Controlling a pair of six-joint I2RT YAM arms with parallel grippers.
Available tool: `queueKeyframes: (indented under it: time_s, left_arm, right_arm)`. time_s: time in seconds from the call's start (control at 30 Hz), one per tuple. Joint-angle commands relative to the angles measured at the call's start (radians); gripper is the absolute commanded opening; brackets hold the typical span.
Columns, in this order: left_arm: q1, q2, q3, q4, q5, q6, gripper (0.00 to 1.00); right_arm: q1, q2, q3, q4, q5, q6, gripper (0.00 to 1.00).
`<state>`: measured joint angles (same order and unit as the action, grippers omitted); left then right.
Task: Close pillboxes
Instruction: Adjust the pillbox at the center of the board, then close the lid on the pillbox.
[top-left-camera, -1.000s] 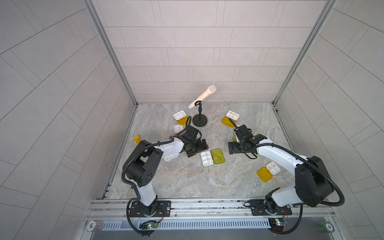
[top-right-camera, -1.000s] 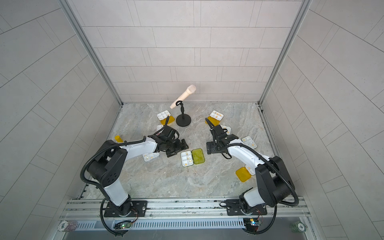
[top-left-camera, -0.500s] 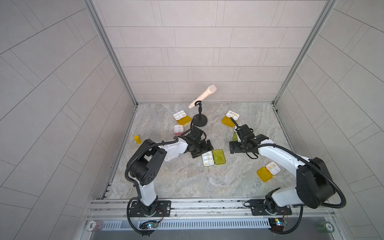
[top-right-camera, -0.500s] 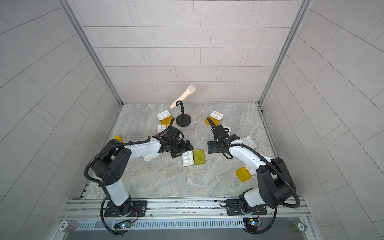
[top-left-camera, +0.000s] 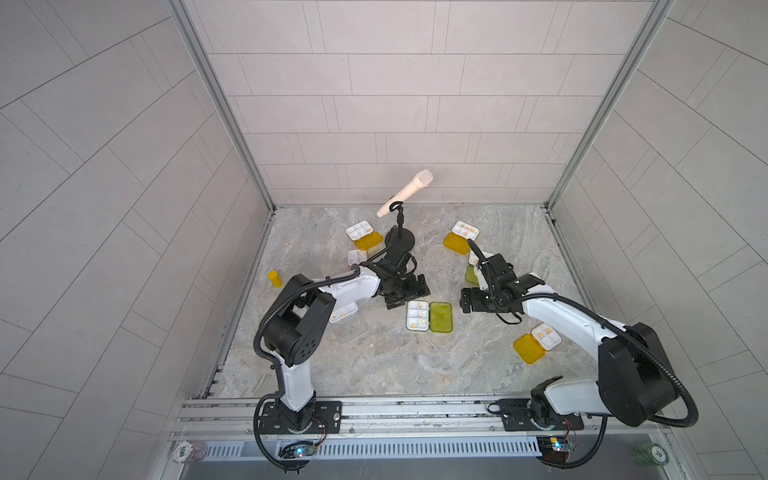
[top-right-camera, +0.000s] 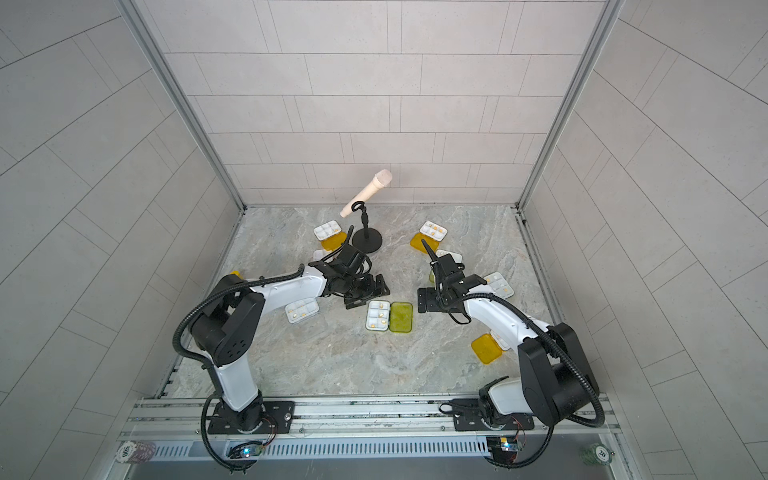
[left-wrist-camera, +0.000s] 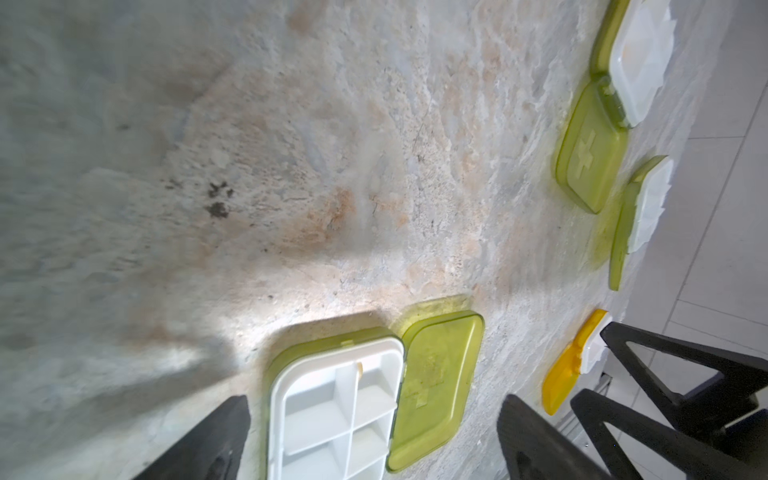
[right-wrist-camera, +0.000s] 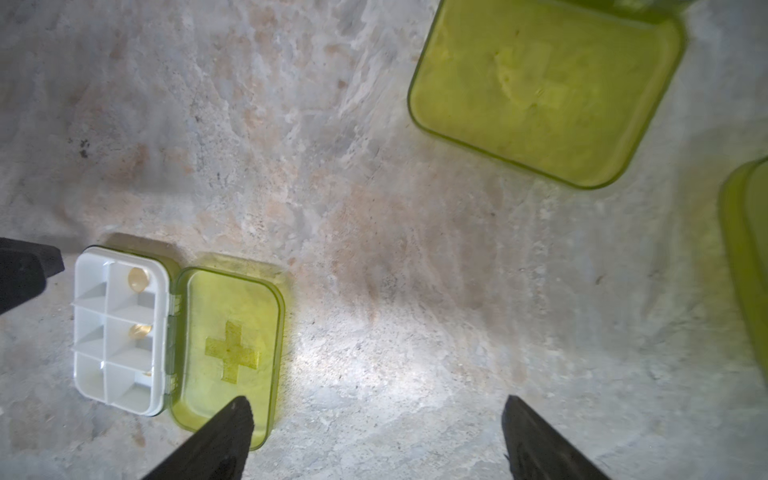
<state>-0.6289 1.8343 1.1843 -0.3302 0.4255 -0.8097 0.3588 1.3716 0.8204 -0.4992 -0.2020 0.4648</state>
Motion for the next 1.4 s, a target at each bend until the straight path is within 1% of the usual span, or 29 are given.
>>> queueKeyframes:
  time_s: [0.0,0.1,0.2,0.27,0.37,0.43,0.5,0.57,0.6,0.63,0.73,0.83,1.03,1.37]
  left_arm:
    - [0.008,-0.021,0.106,-0.213,-0.046,0.123,0.98]
    - [0.012,0.002,0.162,-0.284,-0.075,0.147,0.98]
    - [0.017,-0.008,0.129,-0.260,-0.100,0.150,0.98]
    - [0.029,-0.009,0.095,-0.233,-0.070,0.148,0.98]
    - [0.050,-0.024,0.044,-0.173,0.001,0.114,0.99]
    - [0.051,-0.030,0.042,-0.183,-0.003,0.121,0.99]
    - [0.050,-0.035,0.012,-0.156,-0.011,0.098,0.99]
    - [0.049,-0.048,-0.048,-0.085,-0.007,0.007,0.99]
    - [0.049,-0.058,-0.079,-0.036,-0.004,-0.025,0.99]
    - [0.049,-0.063,-0.087,-0.029,-0.004,-0.033,0.99]
    - [0.051,-0.055,-0.062,-0.073,-0.031,-0.013,1.00]
    - [0.046,-0.047,-0.090,-0.011,0.014,-0.055,1.00]
    - [0.031,0.002,-0.092,0.039,0.089,-0.083,1.00]
    - [0.015,0.011,-0.086,0.054,0.121,-0.082,1.00]
  right_arm:
    - [-0.003,-0.013,-0.033,0.068,-0.182,0.036,0.95]
    - [-0.003,0.020,-0.048,0.112,-0.276,0.052,0.94]
    - [-0.003,0.053,-0.051,0.128,-0.311,0.057,0.92]
    - [-0.003,0.064,-0.052,0.139,-0.322,0.055,0.92]
    - [-0.003,0.077,-0.063,0.182,-0.371,0.077,0.92]
    - [-0.002,0.091,-0.066,0.205,-0.396,0.089,0.92]
    - [-0.002,0.105,-0.070,0.215,-0.402,0.095,0.92]
    - [-0.001,0.124,-0.069,0.213,-0.406,0.089,0.92]
    - [-0.001,0.129,-0.074,0.220,-0.411,0.088,0.93]
    - [-0.001,0.133,-0.079,0.230,-0.414,0.089,0.93]
    - [-0.001,0.154,-0.085,0.245,-0.426,0.093,0.92]
    - [-0.001,0.168,-0.100,0.288,-0.449,0.112,0.92]
    - [-0.001,0.191,-0.117,0.335,-0.474,0.136,0.93]
    - [-0.003,0.193,-0.148,0.408,-0.529,0.194,0.92]
